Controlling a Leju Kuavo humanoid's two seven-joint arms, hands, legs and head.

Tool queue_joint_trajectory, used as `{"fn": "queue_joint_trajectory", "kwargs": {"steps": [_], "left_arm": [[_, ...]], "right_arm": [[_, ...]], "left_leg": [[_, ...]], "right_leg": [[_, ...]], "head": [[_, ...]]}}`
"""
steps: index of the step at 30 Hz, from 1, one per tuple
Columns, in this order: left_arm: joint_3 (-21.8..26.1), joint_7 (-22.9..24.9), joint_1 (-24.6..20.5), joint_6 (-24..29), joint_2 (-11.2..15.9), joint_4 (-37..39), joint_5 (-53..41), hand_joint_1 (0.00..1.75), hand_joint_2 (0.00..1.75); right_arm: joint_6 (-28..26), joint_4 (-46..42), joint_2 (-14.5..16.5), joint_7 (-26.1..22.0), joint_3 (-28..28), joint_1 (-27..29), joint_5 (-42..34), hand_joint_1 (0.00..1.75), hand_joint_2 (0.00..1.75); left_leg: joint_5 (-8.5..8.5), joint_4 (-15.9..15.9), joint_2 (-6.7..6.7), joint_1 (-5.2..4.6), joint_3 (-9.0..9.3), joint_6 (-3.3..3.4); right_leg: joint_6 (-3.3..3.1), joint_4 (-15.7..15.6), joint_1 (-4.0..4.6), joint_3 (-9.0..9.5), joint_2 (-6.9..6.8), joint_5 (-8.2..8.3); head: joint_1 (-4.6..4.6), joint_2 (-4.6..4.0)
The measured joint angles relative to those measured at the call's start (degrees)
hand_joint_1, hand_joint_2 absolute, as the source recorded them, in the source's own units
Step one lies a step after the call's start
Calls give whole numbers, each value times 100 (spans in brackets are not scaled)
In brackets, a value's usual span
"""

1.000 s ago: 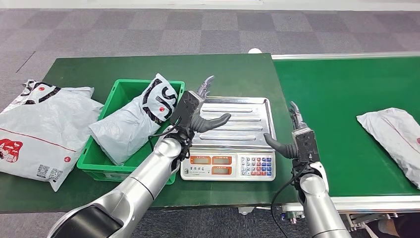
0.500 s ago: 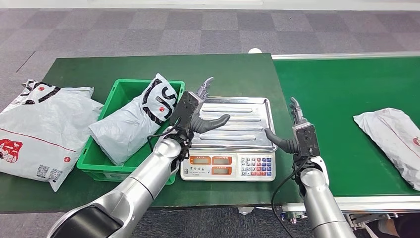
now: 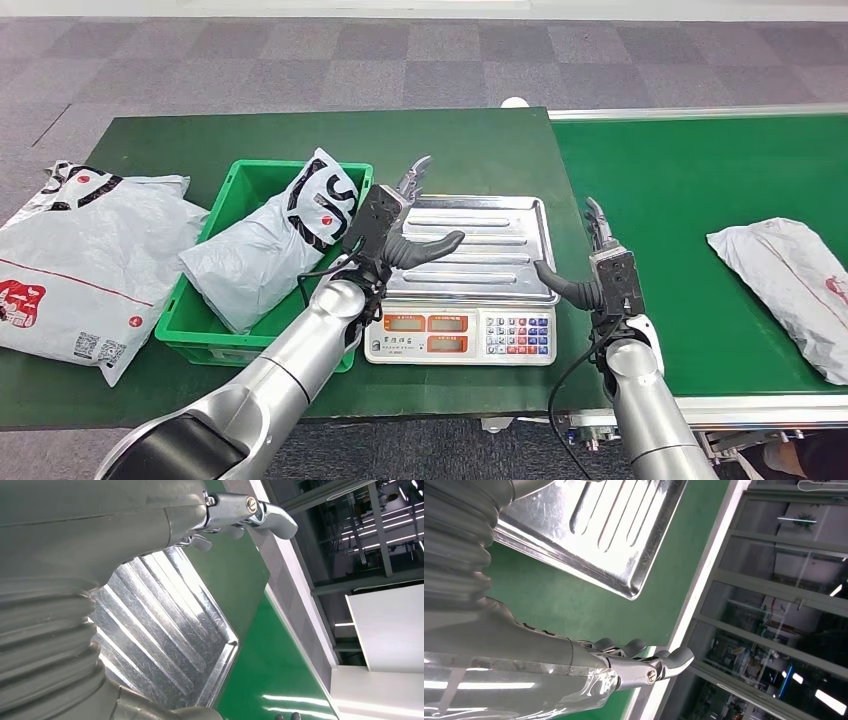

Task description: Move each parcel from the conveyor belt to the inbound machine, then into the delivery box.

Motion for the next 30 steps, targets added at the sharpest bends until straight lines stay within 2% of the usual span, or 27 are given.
{"fn": "queue_joint_trajectory", "kwargs": {"steps": [20,30], "left_arm": [[0,-42,11,33,45,-13,9,0,175],[2,-75,67,136,119,-66,27,0,175]], "right_arm": [[-64,-124,-10,-53,0,124,-41,0,175],[-46,-45,-48,-94,0,0,-108,0,175]], "left_leg": [[0,0,0,0,0,0],[0,0,-1,0,-1,0]], "right_leg": [[0,0,0,0,0,0],[0,0,0,1,-1,0]], "head": [[0,0],[0,0]]}}
